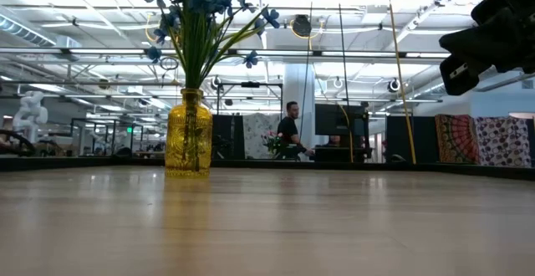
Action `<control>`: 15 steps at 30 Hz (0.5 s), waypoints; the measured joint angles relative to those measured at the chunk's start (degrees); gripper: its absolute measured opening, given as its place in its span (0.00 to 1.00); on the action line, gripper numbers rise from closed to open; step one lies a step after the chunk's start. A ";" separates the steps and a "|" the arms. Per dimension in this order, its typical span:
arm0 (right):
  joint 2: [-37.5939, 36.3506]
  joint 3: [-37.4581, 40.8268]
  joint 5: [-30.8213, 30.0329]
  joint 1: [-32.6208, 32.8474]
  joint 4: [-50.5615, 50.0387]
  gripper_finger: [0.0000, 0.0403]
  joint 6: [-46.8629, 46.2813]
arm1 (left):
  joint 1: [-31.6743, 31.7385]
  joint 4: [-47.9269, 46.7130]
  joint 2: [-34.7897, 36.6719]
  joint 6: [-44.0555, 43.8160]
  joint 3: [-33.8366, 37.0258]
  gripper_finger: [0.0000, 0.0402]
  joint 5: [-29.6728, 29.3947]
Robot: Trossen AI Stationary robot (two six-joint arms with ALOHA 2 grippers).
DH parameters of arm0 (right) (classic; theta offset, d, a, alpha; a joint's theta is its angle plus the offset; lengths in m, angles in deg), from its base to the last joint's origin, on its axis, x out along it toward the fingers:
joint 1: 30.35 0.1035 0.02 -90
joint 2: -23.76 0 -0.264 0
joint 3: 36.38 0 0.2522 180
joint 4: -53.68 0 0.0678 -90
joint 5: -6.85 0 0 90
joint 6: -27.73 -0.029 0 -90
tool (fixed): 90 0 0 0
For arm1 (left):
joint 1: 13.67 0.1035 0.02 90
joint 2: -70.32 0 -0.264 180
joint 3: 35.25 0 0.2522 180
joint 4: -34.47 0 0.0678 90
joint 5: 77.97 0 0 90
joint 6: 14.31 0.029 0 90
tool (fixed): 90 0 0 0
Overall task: Sort flowers into vase by color
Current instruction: Return to Home Position
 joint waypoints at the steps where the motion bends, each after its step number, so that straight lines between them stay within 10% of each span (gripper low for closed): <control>1: 0.00 0.00 -0.02 0.00 -0.02 0.00 0.00 | 0.40 -0.02 1.55 -0.08 1.67 0.38 0.02; 15: 0.00 0.00 -0.01 0.00 0.00 0.00 0.00 | 12.91 1.70 19.51 0.09 18.21 0.38 0.68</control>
